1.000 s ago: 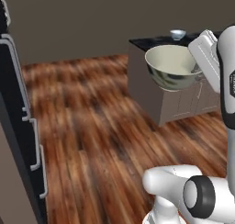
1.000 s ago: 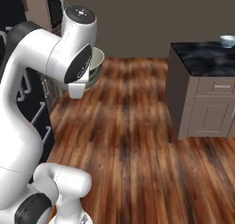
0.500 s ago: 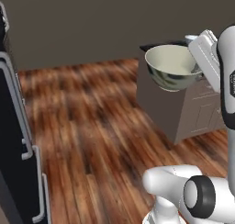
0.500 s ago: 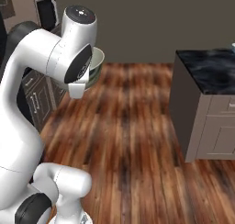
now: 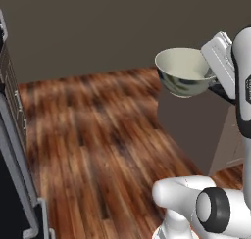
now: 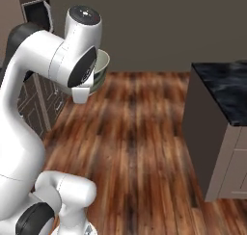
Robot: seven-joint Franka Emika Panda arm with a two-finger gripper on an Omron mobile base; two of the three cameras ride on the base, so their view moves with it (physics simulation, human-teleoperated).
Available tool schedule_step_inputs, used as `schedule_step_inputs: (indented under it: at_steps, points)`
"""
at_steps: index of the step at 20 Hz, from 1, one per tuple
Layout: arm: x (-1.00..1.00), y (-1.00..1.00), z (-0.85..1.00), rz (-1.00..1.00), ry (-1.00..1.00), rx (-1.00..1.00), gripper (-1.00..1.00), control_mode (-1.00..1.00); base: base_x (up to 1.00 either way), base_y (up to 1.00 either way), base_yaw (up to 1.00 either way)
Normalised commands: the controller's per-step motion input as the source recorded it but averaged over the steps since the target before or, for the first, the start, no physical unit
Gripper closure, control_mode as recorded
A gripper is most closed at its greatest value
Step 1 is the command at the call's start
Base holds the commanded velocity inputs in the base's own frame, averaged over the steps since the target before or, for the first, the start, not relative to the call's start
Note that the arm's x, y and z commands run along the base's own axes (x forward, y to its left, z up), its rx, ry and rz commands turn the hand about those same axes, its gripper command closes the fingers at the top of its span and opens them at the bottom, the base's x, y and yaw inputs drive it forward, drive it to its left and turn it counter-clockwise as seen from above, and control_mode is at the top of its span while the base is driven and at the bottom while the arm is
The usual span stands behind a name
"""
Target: Pick up the bowls from the cabinet and place each bowl in front of a stool on the dining counter.
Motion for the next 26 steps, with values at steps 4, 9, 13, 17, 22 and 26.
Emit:
schedule_step_inputs:
  at_steps: [4, 9, 13, 17, 22, 26]
  points:
    - [0.00, 0.00, 0.00, 0.00, 0.00, 0.00, 1.00, 1.00, 1.00, 0.30, 0.00]
    - [0.00, 0.00, 0.00, 0.00, 0.00, 0.00, 1.00, 1.00, 1.00, 0.33, 0.00]
    - [0.00, 0.00, 0.00, 0.00, 0.00, 0.00, 1.00, 1.00, 1.00, 0.25, 0.00]
    - [0.00, 0.00, 0.00, 0.00, 0.00, 0.00, 1.00, 1.00, 1.00, 0.28, 0.00]
    - [0.00, 0.00, 0.00, 0.00, 0.00, 0.00, 1.00, 1.00, 1.00, 0.29, 0.00]
    - [0.00, 0.00, 0.00, 0.00, 0.00, 0.00, 1.00, 1.00, 1.00, 0.33, 0.00]
